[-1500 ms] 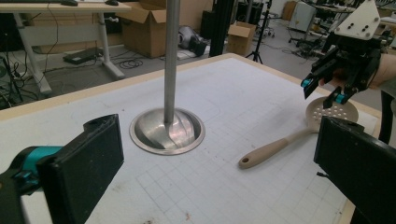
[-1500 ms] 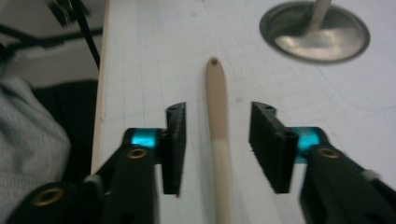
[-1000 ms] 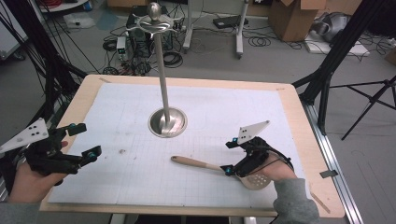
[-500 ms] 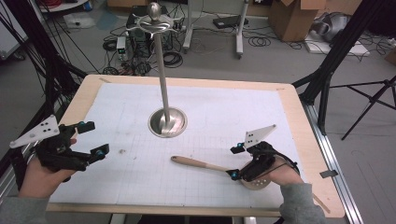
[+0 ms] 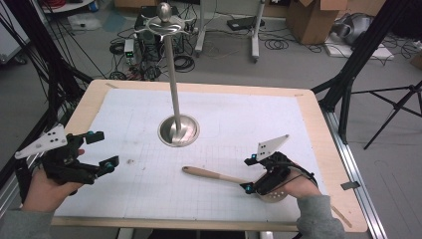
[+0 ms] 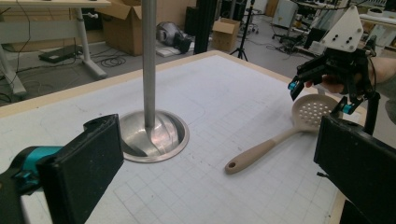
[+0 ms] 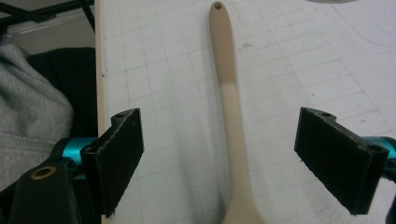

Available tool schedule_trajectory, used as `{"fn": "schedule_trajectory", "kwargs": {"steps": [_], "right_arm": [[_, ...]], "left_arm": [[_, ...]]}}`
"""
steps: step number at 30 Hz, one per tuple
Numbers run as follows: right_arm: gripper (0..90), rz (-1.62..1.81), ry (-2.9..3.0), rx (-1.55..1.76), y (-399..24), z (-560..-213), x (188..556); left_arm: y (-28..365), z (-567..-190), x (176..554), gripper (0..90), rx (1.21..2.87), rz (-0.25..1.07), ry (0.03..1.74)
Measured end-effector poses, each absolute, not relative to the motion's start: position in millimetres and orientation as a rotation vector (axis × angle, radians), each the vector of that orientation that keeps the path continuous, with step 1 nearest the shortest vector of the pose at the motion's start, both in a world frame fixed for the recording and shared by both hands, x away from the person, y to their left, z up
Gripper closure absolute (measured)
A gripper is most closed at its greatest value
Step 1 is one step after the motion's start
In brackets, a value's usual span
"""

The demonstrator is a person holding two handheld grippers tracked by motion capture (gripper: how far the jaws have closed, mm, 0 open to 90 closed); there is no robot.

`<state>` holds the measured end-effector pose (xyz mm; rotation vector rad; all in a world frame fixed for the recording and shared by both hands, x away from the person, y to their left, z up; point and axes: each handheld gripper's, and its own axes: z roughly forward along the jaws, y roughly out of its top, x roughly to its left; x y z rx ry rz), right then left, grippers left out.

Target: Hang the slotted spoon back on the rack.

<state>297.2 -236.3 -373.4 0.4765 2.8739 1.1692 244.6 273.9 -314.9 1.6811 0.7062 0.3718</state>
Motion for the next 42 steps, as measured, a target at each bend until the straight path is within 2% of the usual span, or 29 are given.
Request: {"fn": "schedule_trajectory", "kwargs": {"steps": [19, 26, 42], "right_arm": [[17.9, 0.983, 2.942, 0.480, -225, -387, 303], [22.7, 0.900, 2.955, 0.445, -216, -393, 304], [33.0, 0.937, 2.971, 0.417, -214, -407, 308]], "left_arm": [[276, -318, 245, 1.8, 1.685, 0.372, 0.718], [274, -317, 243, 1.8, 1.687, 0.374, 0.715], [276, -317, 242, 1.9, 1.689, 0.382, 0.723]]}}
